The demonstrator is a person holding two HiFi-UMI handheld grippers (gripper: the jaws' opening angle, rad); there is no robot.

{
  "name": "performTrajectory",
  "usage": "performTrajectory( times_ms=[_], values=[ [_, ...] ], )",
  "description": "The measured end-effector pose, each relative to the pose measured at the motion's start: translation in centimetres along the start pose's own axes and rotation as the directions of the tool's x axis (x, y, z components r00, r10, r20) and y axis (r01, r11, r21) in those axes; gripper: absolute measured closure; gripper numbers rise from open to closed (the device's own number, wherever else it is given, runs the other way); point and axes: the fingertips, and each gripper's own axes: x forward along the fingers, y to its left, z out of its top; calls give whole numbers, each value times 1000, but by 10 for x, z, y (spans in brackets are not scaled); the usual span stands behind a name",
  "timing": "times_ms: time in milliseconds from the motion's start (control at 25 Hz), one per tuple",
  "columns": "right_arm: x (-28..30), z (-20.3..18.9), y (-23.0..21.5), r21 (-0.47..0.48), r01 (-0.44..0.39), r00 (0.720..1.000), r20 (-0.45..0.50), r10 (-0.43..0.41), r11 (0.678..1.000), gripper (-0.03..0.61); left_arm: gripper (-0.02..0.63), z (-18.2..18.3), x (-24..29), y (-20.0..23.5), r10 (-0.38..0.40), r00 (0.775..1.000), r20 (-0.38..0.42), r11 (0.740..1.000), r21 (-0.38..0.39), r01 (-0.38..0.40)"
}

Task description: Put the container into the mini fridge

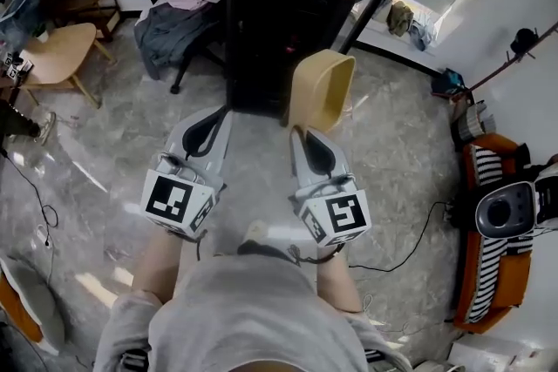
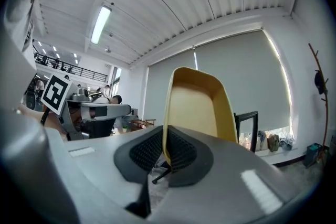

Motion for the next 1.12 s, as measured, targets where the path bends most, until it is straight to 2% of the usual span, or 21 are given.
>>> performTrajectory(
  times_ms=[280,600,840,1120],
  values=[
    [27,-12,-43,-20,-60,998,-8,60,998,566,611,-10,46,2,33,999,9,999,11,-33],
    [61,-20,-77,-21,-87,996,-17,86,996,566,611,-22,84,21,57,998,-10,998,3,-57],
    [107,-26,-94,-26,-68,997,-38,67,997,566,611,-35,118,56,33,999,-17,999,-14,-33],
    [175,-29,-113,-44,-35,998,-62,32,998,566,611,-43,168,120,-3,1000,-17,999,-40,2]
  ],
)
